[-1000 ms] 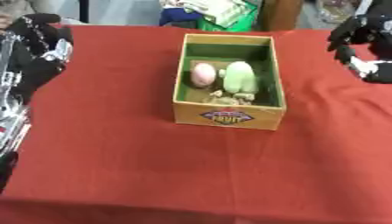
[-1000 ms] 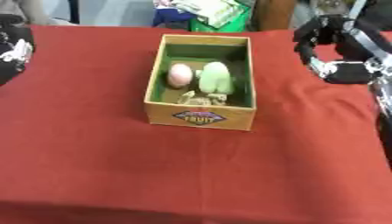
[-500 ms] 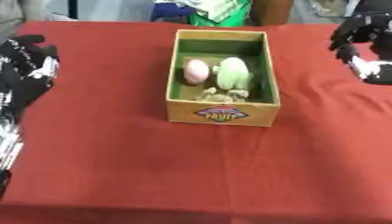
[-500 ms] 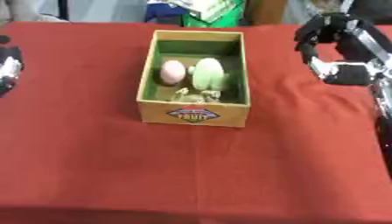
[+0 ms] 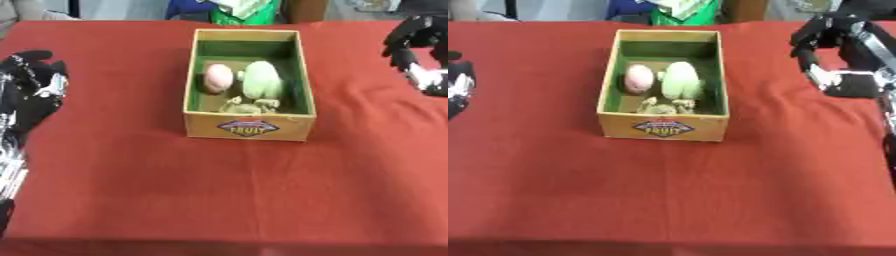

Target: Pick up objects on the table and place them in the box.

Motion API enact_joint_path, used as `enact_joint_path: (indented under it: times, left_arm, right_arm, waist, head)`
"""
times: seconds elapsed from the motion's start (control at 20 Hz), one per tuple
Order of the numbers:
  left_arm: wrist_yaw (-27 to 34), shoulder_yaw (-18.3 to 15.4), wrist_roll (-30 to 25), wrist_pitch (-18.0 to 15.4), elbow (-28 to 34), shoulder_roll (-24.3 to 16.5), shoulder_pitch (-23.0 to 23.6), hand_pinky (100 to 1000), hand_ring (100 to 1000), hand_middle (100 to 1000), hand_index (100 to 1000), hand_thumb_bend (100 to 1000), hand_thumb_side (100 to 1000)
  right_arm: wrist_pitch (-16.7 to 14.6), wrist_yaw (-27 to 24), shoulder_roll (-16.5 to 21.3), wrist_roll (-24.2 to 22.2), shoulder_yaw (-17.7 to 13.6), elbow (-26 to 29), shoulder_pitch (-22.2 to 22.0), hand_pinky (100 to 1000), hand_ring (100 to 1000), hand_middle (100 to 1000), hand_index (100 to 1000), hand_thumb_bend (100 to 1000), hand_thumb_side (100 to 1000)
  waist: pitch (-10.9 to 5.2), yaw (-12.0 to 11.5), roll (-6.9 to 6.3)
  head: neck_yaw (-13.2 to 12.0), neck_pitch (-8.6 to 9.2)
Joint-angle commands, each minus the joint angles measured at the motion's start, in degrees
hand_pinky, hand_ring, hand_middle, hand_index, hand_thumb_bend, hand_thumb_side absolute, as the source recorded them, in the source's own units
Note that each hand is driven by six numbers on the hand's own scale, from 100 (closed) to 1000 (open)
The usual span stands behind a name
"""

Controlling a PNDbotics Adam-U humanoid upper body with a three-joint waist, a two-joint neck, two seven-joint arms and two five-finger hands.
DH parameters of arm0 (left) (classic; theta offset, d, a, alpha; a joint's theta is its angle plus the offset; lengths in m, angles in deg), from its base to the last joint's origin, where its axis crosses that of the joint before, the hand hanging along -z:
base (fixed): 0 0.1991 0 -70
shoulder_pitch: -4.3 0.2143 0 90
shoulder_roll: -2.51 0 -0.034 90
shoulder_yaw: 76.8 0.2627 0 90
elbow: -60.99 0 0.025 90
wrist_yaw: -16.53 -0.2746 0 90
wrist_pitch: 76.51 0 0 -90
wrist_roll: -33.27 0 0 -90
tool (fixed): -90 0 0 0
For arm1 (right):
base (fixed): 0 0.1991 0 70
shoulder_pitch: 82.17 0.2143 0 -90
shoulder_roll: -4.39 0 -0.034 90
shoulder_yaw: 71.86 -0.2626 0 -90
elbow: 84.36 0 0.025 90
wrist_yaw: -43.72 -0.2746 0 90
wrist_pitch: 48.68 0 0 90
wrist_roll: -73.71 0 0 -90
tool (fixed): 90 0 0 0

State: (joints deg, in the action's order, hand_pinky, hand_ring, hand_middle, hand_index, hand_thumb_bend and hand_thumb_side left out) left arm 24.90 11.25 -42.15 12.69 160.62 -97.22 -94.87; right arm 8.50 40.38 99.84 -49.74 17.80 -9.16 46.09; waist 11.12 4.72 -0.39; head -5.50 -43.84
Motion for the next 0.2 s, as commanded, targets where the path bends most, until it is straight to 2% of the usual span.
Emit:
enact_joint_path:
  times: [0.05,0.2]
  left_arm:
    - [-0.2,-1.2,-0.1,-0.2,0.6,-0.9,-0.2,602,523,475,709,218,212]
    - [-0.3,-1.3,-0.1,-0.3,0.8,-0.8,-0.1,602,524,476,711,220,211]
  right_arm:
    - [-3.9,0.6,1.7,-3.6,-0.6,0.6,0.6,430,572,597,712,100,273]
    - [-4.0,0.6,1.8,-3.7,-0.6,0.6,0.6,431,572,597,712,100,275]
  waist:
    - [-0.73,0.0,-0.12]
    - [-0.72,-0.1,-0.10]
  head:
    - [0.0,-0.28]
    - [0.0,-0.28]
